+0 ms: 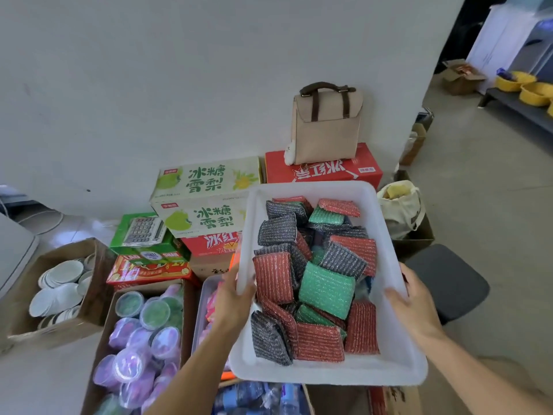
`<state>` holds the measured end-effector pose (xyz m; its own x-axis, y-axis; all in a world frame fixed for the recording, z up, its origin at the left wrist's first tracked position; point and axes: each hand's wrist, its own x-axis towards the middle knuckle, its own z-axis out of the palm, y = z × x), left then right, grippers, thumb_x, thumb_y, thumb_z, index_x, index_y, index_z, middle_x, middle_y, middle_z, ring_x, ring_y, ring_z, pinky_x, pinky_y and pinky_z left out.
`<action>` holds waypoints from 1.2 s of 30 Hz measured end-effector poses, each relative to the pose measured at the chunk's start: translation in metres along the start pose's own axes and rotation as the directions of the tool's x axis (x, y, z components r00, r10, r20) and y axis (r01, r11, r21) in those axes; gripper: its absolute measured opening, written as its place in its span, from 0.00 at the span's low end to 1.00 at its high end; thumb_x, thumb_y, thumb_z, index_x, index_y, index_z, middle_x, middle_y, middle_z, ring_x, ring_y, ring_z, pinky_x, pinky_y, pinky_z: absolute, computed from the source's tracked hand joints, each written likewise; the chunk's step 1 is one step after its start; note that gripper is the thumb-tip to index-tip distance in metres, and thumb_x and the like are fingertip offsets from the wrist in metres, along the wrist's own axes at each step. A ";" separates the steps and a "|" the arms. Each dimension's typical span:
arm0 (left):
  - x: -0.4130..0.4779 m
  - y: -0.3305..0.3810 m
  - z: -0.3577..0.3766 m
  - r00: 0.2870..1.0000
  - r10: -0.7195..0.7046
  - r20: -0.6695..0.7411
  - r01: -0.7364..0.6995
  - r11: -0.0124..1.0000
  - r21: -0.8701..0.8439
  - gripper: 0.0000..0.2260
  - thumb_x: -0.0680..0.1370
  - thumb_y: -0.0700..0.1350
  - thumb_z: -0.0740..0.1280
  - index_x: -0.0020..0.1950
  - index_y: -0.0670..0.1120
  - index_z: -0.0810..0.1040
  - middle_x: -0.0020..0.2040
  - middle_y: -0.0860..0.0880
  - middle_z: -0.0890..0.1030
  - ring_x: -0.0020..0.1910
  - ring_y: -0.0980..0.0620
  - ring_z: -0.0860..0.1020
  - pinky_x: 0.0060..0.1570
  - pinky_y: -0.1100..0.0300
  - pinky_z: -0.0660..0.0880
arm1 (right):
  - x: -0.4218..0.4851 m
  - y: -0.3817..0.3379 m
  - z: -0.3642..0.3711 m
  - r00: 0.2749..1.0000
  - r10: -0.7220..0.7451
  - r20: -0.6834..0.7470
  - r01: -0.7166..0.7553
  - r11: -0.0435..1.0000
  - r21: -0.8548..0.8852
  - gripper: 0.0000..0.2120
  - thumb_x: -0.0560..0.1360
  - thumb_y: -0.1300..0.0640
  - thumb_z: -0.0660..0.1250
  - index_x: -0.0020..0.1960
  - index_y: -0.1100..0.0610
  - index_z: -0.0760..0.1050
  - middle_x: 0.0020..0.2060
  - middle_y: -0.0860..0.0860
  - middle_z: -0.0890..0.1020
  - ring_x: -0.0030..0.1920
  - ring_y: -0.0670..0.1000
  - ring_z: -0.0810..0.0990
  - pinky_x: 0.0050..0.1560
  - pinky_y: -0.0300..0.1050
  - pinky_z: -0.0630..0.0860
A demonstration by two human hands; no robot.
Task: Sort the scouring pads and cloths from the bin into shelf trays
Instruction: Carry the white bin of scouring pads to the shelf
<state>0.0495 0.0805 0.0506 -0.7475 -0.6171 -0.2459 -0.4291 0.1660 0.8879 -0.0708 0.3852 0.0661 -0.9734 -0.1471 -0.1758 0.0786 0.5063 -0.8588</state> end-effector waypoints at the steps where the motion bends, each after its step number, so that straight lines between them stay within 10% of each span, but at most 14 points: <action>1: -0.009 0.005 0.002 1.000 -0.003 0.013 0.003 1.000 0.003 0.21 0.80 0.43 0.67 0.72 0.51 0.70 0.54 0.50 0.82 0.48 0.50 0.82 0.46 0.56 0.78 | -0.009 0.001 -0.008 1.000 0.009 -0.013 -0.009 1.000 0.002 0.27 0.76 0.65 0.63 0.72 0.49 0.65 0.59 0.45 0.75 0.56 0.47 0.74 0.55 0.46 0.70; 12: -0.158 0.051 0.045 0.995 0.064 0.080 -0.066 0.998 0.018 0.14 0.80 0.41 0.66 0.61 0.57 0.71 0.42 0.53 0.81 0.37 0.49 0.78 0.37 0.57 0.75 | -0.139 0.042 -0.116 0.987 0.105 -0.126 -0.095 0.992 0.082 0.26 0.77 0.67 0.63 0.72 0.50 0.65 0.60 0.44 0.74 0.58 0.46 0.74 0.56 0.39 0.69; 23: -0.364 0.055 0.124 0.957 0.122 0.264 -0.126 0.992 -0.002 0.16 0.80 0.43 0.66 0.66 0.56 0.72 0.50 0.54 0.82 0.45 0.51 0.81 0.43 0.53 0.79 | -0.330 0.142 -0.269 0.945 0.148 -0.292 -0.116 0.985 0.124 0.27 0.74 0.69 0.63 0.71 0.53 0.67 0.63 0.45 0.75 0.61 0.47 0.74 0.59 0.42 0.69; 36: -0.538 0.105 0.297 0.723 0.175 0.669 -0.288 0.956 0.062 0.18 0.79 0.42 0.66 0.67 0.56 0.73 0.51 0.55 0.82 0.49 0.49 0.82 0.52 0.43 0.80 | -0.534 0.266 -0.430 0.673 0.385 -0.632 -0.237 0.921 0.309 0.24 0.72 0.68 0.64 0.66 0.52 0.71 0.60 0.50 0.79 0.60 0.53 0.78 0.64 0.56 0.73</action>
<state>0.2558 0.6578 0.1607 -0.9543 0.0971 -0.2828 -0.2262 0.3838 0.8953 0.3775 0.9634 0.1388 -0.7605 0.6328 -0.1453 0.3697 0.2381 -0.8981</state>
